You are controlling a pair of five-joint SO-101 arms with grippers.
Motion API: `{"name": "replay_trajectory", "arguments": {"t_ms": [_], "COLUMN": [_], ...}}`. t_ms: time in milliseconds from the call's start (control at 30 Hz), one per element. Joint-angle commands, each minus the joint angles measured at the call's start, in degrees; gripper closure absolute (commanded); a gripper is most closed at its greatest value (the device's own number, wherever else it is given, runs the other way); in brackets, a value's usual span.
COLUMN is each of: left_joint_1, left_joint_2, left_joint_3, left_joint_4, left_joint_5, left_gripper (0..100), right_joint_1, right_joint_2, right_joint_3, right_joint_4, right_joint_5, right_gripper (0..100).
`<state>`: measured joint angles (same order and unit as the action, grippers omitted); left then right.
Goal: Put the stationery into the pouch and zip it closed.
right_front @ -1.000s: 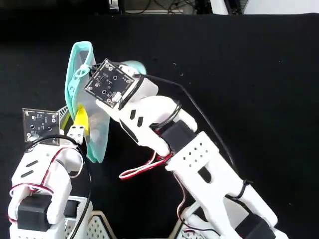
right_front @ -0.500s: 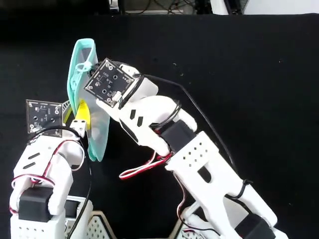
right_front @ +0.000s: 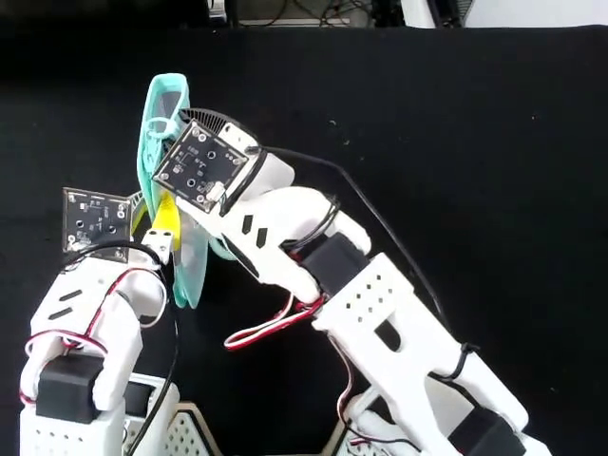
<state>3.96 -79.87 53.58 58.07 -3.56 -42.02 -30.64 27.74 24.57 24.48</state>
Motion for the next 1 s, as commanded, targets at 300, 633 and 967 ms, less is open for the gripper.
{"name": "replay_trajectory", "arguments": {"t_ms": [300, 633, 967], "left_joint_1": [2.42, 2.15, 2.15], "left_joint_2": [1.67, 1.67, 1.41], "left_joint_3": [-0.04, 0.48, 0.48], "left_joint_4": [0.35, 0.26, 0.35], "left_joint_5": [-0.53, -0.62, -1.76], "left_gripper": [93, 93, 93], "right_joint_1": [0.18, 1.14, 8.26], "right_joint_2": [-0.66, -0.66, -0.22], "right_joint_3": [-0.57, -0.75, -0.48], "right_joint_4": [-1.32, -1.49, -6.68], "right_joint_5": [0.09, 7.3, 2.11], "right_gripper": [87.4, 98.7, 98.5]}}
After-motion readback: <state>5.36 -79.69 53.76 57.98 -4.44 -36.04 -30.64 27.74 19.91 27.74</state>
